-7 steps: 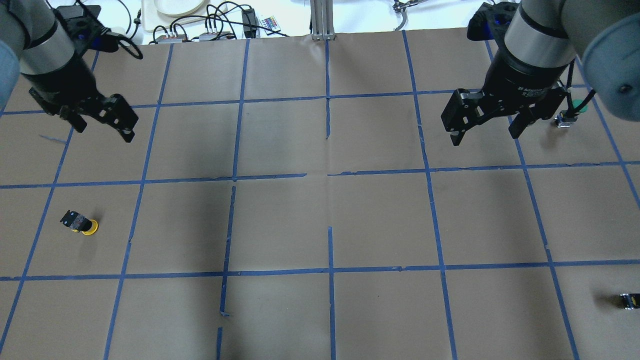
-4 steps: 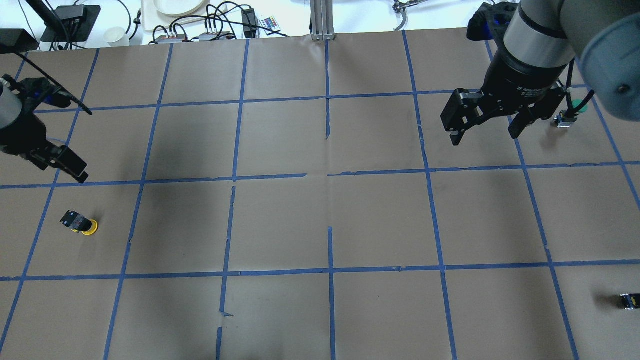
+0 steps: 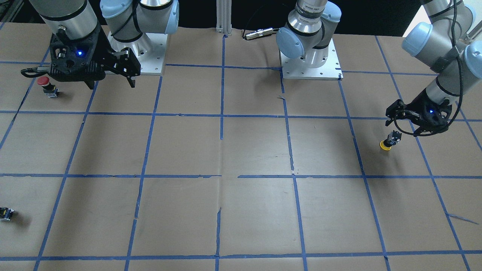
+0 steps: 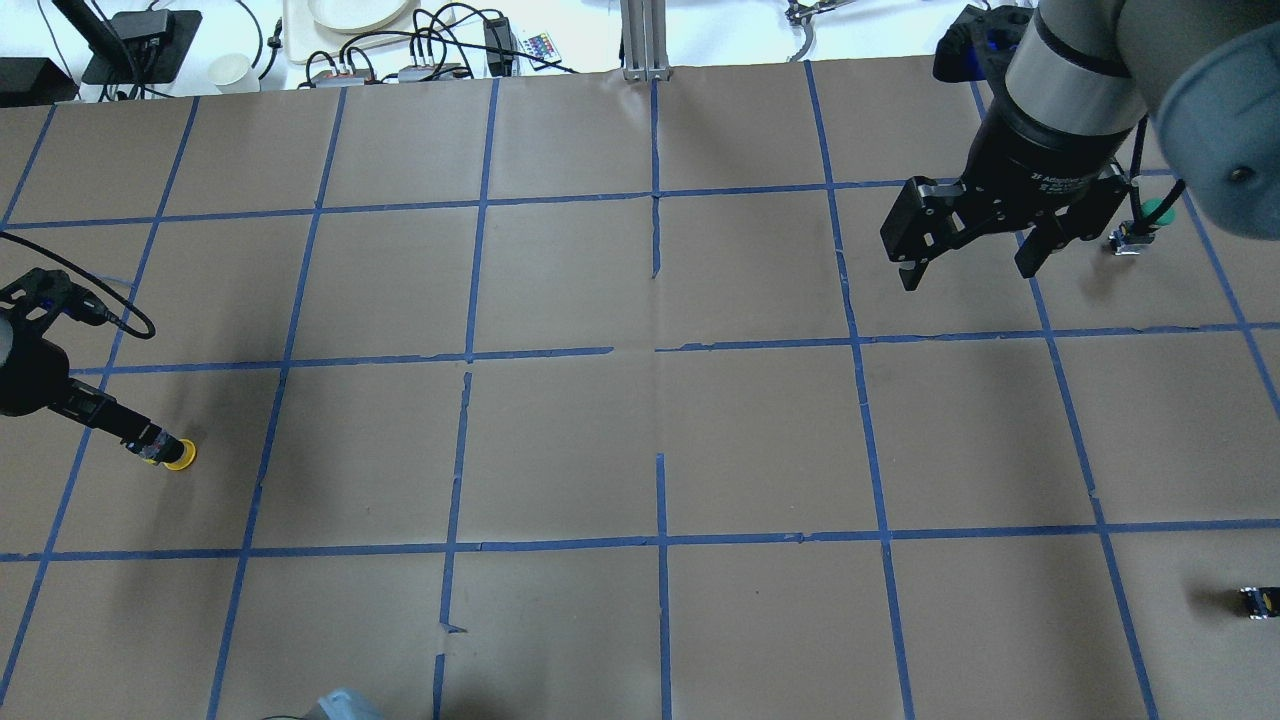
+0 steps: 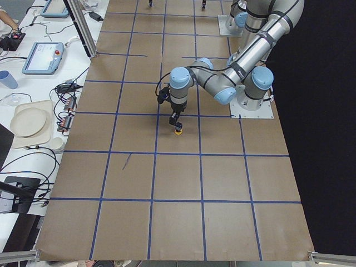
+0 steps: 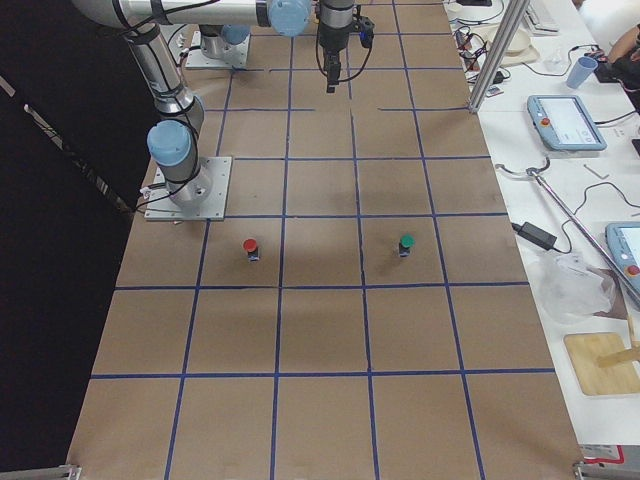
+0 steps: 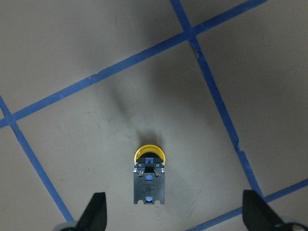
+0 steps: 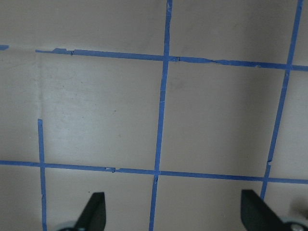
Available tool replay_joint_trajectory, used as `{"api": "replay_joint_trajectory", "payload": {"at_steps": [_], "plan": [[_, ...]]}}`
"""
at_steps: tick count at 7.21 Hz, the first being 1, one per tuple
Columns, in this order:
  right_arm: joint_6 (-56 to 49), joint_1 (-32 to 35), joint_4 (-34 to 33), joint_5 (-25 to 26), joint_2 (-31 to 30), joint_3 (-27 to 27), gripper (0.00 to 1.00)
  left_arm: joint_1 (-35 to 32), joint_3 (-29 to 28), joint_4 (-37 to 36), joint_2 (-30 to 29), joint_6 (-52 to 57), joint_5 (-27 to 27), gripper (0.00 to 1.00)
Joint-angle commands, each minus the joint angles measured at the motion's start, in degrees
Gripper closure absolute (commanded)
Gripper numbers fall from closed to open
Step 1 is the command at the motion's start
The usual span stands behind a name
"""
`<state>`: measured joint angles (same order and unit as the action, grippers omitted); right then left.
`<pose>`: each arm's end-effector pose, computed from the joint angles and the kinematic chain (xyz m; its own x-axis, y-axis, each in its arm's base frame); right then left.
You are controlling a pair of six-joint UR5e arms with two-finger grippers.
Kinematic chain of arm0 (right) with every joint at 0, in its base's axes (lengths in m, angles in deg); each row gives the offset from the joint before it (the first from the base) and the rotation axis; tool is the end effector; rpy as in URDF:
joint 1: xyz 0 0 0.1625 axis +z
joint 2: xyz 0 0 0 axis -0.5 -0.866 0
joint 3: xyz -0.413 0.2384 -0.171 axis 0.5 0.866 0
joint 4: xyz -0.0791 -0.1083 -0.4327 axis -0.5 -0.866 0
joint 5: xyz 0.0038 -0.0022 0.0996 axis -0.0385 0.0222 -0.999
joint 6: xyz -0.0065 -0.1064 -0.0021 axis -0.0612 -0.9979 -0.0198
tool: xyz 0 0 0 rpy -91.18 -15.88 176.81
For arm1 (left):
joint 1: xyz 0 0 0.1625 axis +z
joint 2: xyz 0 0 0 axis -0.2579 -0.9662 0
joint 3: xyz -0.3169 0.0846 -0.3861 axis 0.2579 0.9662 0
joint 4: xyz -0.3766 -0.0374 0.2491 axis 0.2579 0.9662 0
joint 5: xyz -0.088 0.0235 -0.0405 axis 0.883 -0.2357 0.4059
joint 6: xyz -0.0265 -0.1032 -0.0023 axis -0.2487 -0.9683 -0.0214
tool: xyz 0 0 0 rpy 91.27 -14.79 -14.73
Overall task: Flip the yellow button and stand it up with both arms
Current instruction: 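Close the left gripper on the yellow button's metal base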
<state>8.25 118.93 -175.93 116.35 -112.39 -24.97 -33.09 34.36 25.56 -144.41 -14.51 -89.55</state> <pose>0.1243 -0.5036 0.5499 -0.9972 -0.0742 -0.0095 -0.0747 0.9947 0.0710 0.2331 -0.4635 0.3188 -0.9107 0.4126 0.0186 0.4121 0.9108 -0.0260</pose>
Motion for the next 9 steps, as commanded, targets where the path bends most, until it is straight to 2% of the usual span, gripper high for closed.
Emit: {"api": "replay_joint_trajectory", "payload": {"at_steps": [1,2,3,4,5,6,7,8,9], "plan": [[0.35,-0.42,-0.09,0.07,0.99,0.09,0.0,1.1,1.45,-3.65,-1.39,0.73,1.99,0.02],[0.26,-0.6,0.09,-0.28,0.99,0.09,0.0,1.11,2.24,-4.8,-2.53,1.17,2.17,0.04],[0.26,-0.6,0.09,-0.72,0.99,0.09,0.0,1.11,3.46,-9.16,-2.63,2.13,2.34,0.04],[0.26,-0.6,-0.26,-0.98,0.99,0.09,0.0,1.11,4.43,-9.29,-2.63,2.31,2.35,0.05],[0.26,-0.6,-0.26,-0.99,1.08,0.09,0.0,1.11,4.53,-9.29,-2.89,2.4,1.91,0.17],[0.35,-0.6,-0.79,-0.12,1.17,0.09,0.0,1.11,4.62,-9.21,-3.07,2.32,1.64,0.21],[0.35,-0.69,-0.79,-0.11,1.08,0.09,0.0,1.11,4.53,-9.21,-3.94,2.32,1.56,0.31],[0.26,-0.69,-0.7,-0.37,1.17,0.09,0.0,1.11,4.53,-9.29,-4.12,2.4,1.55,0.46],[0.26,-0.69,-0.79,-0.55,1.17,0.0,0.0,1.11,4.53,-10.34,-4.47,2.4,1.64,0.69]]}}
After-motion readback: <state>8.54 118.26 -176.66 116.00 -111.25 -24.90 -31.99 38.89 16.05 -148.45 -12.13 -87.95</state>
